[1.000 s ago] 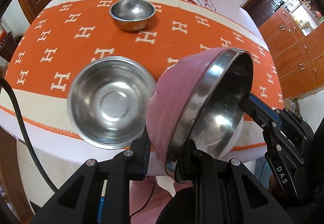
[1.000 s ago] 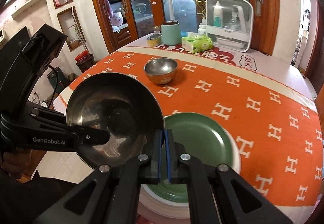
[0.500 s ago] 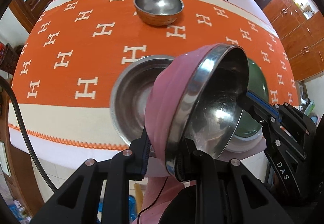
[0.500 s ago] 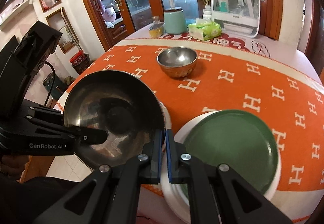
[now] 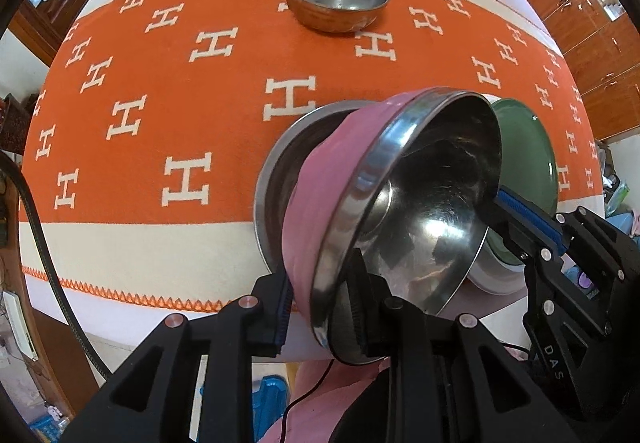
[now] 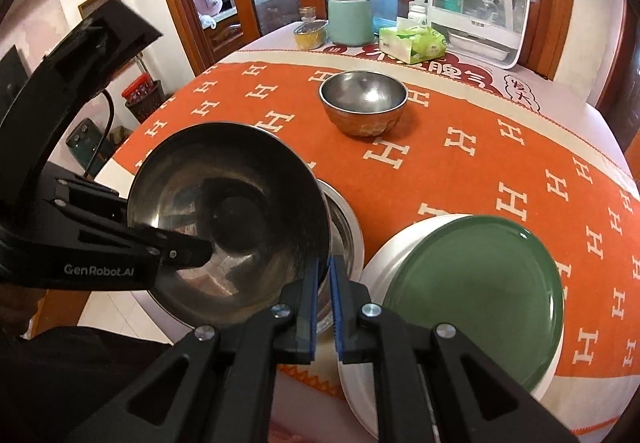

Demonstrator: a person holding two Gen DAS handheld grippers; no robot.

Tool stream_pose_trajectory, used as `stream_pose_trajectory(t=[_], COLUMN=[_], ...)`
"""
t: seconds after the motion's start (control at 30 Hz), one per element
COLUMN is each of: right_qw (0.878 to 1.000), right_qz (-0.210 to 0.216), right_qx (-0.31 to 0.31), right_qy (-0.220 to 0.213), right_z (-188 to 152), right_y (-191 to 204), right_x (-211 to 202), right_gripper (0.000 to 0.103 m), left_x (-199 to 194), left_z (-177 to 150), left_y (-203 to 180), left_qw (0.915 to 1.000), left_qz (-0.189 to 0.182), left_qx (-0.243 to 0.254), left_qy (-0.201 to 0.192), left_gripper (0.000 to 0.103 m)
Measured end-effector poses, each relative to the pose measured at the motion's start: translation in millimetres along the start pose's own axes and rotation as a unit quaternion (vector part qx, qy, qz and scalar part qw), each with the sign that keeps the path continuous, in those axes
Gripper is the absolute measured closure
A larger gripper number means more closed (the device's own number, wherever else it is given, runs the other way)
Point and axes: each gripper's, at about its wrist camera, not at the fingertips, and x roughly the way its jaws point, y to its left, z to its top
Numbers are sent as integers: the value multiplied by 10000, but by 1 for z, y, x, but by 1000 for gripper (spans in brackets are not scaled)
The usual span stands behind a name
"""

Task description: Organize plates and bowls

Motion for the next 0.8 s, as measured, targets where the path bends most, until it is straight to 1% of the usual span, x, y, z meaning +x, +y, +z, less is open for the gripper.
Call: stream_pose_trajectory(t=[0.17, 0.33, 0.47, 0.67, 0.8], right_qw=[10000, 9998, 9999, 9998, 9998], right_qz=[-51, -131, -133, -137, -130], right_qx=[-20, 42, 37, 83, 111], right_qy=[74, 113, 101, 94, 65], right_z=[-1, -3, -3, -5, -4], right_y=[1, -1, 1, 1, -1], right_x=[1, 1, 0, 0, -1], right_gripper=[95, 95, 95, 95, 95], left_x=[7, 12, 9, 4, -3], left_z=[3, 3, 4, 6, 10], left_y=[2, 1, -2, -5, -2], left_qw=[9999, 9998, 9999, 9998, 9997], left_qz=[-13, -64, -100, -21, -45], left_qx=[10, 49, 94, 196, 191], left_qy=[148, 207, 104, -62, -176], left_gripper=[75, 70, 68, 66, 60])
